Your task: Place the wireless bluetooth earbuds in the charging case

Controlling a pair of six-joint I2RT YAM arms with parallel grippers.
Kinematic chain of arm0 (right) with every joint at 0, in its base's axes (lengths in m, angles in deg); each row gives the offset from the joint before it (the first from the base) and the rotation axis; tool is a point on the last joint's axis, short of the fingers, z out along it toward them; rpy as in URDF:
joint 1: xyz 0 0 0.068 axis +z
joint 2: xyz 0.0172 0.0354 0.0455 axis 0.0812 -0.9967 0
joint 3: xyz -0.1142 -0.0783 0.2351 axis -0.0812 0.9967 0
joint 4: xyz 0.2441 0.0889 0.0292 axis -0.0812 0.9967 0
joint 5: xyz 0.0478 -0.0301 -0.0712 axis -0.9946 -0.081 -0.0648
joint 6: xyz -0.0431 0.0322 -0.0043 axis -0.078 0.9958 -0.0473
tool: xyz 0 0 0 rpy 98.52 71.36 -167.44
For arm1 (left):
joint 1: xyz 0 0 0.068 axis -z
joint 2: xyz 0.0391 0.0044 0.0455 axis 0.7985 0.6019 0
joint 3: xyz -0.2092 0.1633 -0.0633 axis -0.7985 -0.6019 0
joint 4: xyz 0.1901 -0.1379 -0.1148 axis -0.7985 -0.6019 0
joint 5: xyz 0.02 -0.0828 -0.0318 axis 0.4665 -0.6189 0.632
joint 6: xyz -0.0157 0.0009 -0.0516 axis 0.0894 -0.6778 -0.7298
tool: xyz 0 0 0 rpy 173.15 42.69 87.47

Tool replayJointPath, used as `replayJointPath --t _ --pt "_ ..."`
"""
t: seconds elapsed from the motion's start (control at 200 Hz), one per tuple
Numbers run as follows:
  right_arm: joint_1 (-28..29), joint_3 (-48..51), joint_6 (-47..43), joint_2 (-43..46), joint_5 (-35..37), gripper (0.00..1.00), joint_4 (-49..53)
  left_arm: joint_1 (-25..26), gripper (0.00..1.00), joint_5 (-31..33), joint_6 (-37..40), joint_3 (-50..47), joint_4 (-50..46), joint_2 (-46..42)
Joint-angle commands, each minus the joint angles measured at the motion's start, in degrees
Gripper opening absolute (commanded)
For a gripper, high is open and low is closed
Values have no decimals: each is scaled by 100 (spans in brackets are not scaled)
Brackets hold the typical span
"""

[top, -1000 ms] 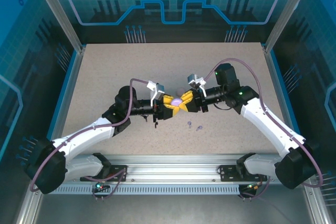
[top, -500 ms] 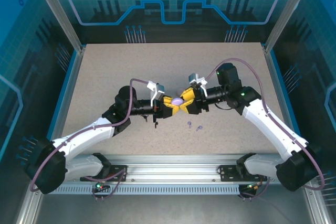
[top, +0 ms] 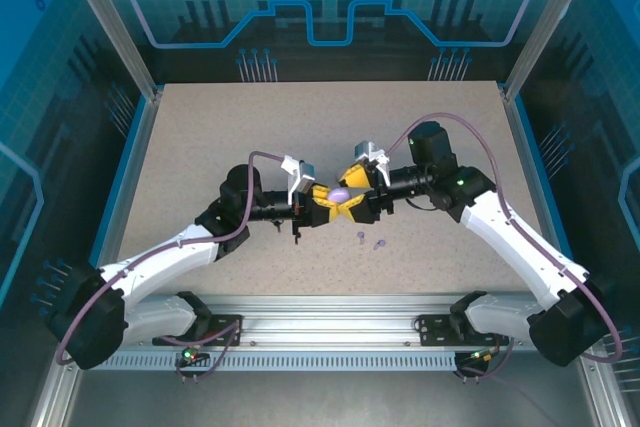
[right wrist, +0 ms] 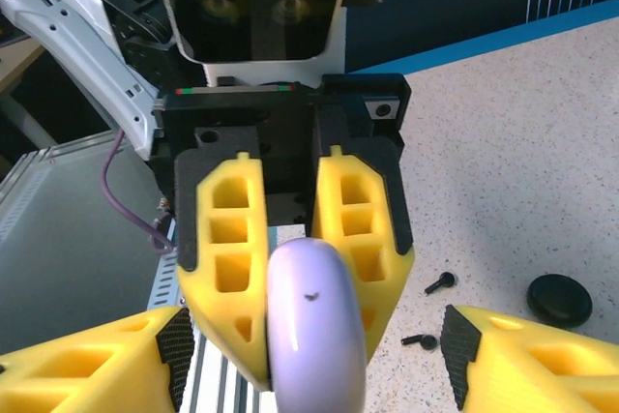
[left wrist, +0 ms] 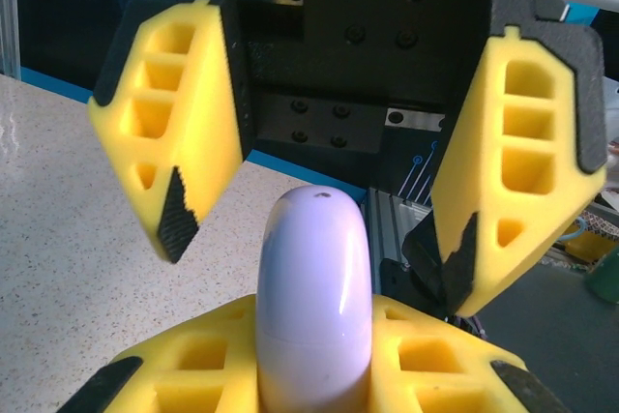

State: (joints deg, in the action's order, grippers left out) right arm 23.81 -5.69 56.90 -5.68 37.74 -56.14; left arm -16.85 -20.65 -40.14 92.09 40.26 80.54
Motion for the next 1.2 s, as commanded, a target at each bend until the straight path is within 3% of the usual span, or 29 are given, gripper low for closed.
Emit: replayJointPath --t 0.0,0.43,1.196 --pt "53 -189 41 -29 180 71 -70 51 11 -3 127 98 70 -69" --pt "-86 -327 237 -115 792 67 -51 51 11 -20 156 63 74 -115" --pt "-399 -499 451 -67 633 67 -223 57 11 2 179 31 70 -115"
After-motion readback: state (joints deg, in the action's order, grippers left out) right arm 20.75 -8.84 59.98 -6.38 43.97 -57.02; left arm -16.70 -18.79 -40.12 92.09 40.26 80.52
